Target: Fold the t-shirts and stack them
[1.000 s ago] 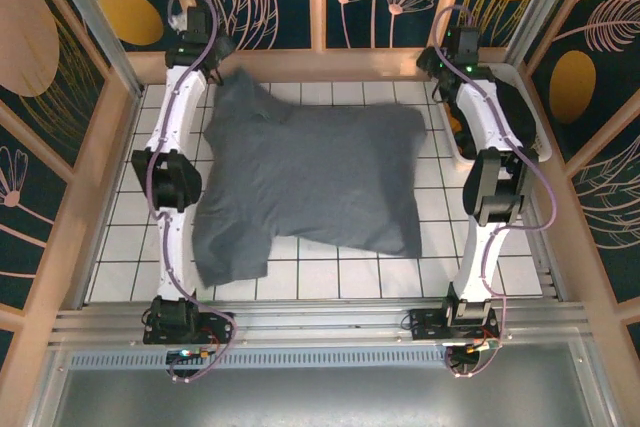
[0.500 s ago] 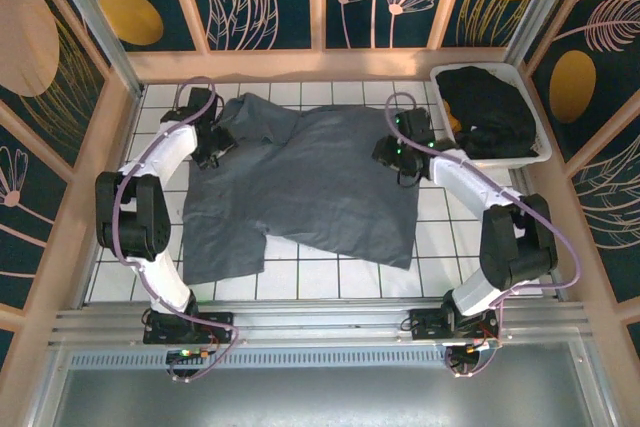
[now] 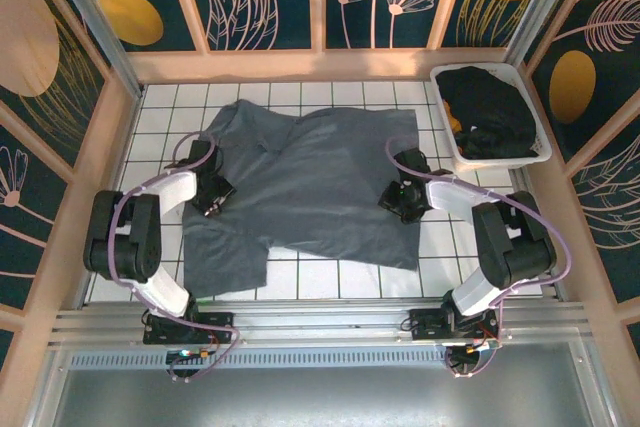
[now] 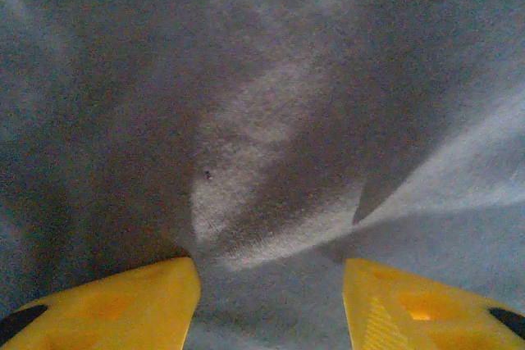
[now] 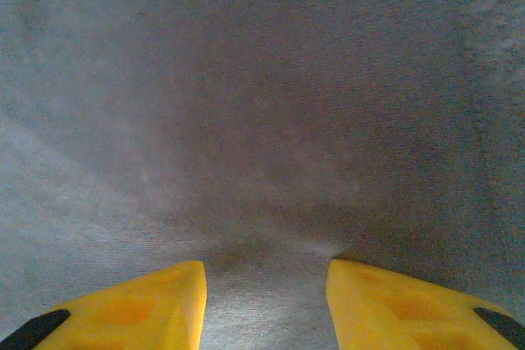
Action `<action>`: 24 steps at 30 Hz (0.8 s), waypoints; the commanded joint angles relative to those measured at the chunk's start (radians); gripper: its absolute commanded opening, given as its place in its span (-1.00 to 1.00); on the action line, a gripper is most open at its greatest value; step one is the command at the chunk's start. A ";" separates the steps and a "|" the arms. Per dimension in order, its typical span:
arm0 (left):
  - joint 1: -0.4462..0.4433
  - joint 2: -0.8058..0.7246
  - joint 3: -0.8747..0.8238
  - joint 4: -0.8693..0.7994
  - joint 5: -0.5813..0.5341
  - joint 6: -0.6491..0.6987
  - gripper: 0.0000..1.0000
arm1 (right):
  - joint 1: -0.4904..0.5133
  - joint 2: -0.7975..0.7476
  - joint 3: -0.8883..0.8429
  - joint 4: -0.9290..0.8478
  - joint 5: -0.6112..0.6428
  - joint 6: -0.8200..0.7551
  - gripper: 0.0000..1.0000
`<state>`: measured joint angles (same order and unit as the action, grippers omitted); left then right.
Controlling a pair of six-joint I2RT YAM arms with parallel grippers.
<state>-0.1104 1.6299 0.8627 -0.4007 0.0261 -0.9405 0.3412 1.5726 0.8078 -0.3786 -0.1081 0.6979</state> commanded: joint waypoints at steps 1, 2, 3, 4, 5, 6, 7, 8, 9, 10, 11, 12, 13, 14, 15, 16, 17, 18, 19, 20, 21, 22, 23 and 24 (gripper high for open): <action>0.007 -0.036 -0.002 -0.065 -0.008 -0.083 0.07 | -0.014 -0.044 -0.014 -0.089 0.066 -0.014 -0.08; 0.006 -0.043 0.036 -0.053 -0.005 -0.080 0.10 | -0.005 -0.066 0.006 -0.074 0.057 -0.037 -0.07; 0.006 -0.042 0.089 -0.042 -0.001 -0.079 0.12 | 0.007 -0.083 0.024 -0.065 0.056 -0.057 -0.05; 0.008 -0.032 0.152 -0.040 -0.006 -0.077 0.13 | 0.021 -0.098 0.050 -0.052 0.058 -0.080 -0.04; 0.007 -0.016 0.199 -0.038 -0.009 -0.076 0.15 | 0.034 -0.106 0.072 -0.042 0.055 -0.100 -0.01; 0.008 0.012 0.254 -0.038 -0.016 -0.073 0.18 | 0.043 -0.106 0.103 -0.033 0.037 -0.122 0.01; 0.010 0.047 0.306 -0.044 -0.021 -0.071 0.22 | 0.044 -0.097 0.127 -0.031 0.021 -0.132 0.03; 0.015 0.076 0.345 -0.051 -0.017 -0.076 0.25 | 0.045 -0.088 0.154 -0.031 0.000 -0.140 0.03; 0.022 0.138 0.384 -0.054 0.000 -0.085 0.31 | 0.045 -0.073 0.181 -0.034 -0.021 -0.148 0.04; 0.030 0.179 0.414 -0.053 0.017 -0.095 0.35 | 0.047 -0.060 0.207 -0.038 -0.037 -0.151 0.05; 0.033 0.208 0.434 -0.047 0.026 -0.107 0.36 | 0.049 -0.050 0.229 -0.040 -0.048 -0.153 0.05; 0.038 0.243 0.450 -0.033 0.042 -0.123 0.36 | 0.050 -0.042 0.250 -0.039 -0.065 -0.155 0.05; 0.042 0.268 0.462 -0.024 0.058 -0.139 0.35 | 0.050 -0.035 0.263 -0.039 -0.077 -0.155 0.05; 0.046 0.295 0.480 -0.023 0.076 -0.158 0.34 | 0.052 -0.028 0.285 -0.041 -0.086 -0.149 0.05; 0.047 0.318 0.498 -0.023 0.086 -0.170 0.34 | 0.054 -0.022 0.302 -0.042 -0.091 -0.146 0.05; 0.048 0.334 0.512 -0.021 0.089 -0.179 0.33 | 0.057 -0.018 0.316 -0.042 -0.094 -0.143 0.05; 0.049 0.348 0.525 -0.016 0.088 -0.184 0.32 | 0.060 -0.014 0.328 -0.043 -0.094 -0.142 0.05; 0.049 0.362 0.542 -0.008 0.080 -0.184 0.30 | 0.062 -0.010 0.339 -0.043 -0.094 -0.139 0.05; 0.050 0.372 0.556 -0.006 0.071 -0.181 0.29 | 0.064 -0.008 0.344 -0.042 -0.096 -0.137 0.05; 0.052 0.382 0.567 -0.002 0.065 -0.177 0.28 | 0.065 -0.007 0.344 -0.039 -0.097 -0.132 0.06; 0.054 0.394 0.578 0.004 0.064 -0.174 0.27 | 0.065 -0.008 0.342 -0.036 -0.097 -0.128 0.05; 0.057 0.402 0.585 0.006 0.064 -0.174 0.25 | 0.068 -0.009 0.339 -0.034 -0.100 -0.126 0.05; 0.060 0.410 0.588 0.012 0.064 -0.173 0.23 | 0.067 -0.010 0.336 -0.034 -0.101 -0.124 0.05; 0.061 0.417 0.591 0.014 0.064 -0.172 0.20 | 0.067 -0.012 0.330 -0.034 -0.102 -0.122 0.05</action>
<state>-0.0631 2.0308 1.4055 -0.4034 0.0826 -1.0985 0.4011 1.5539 1.1233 -0.4080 -0.1864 0.5751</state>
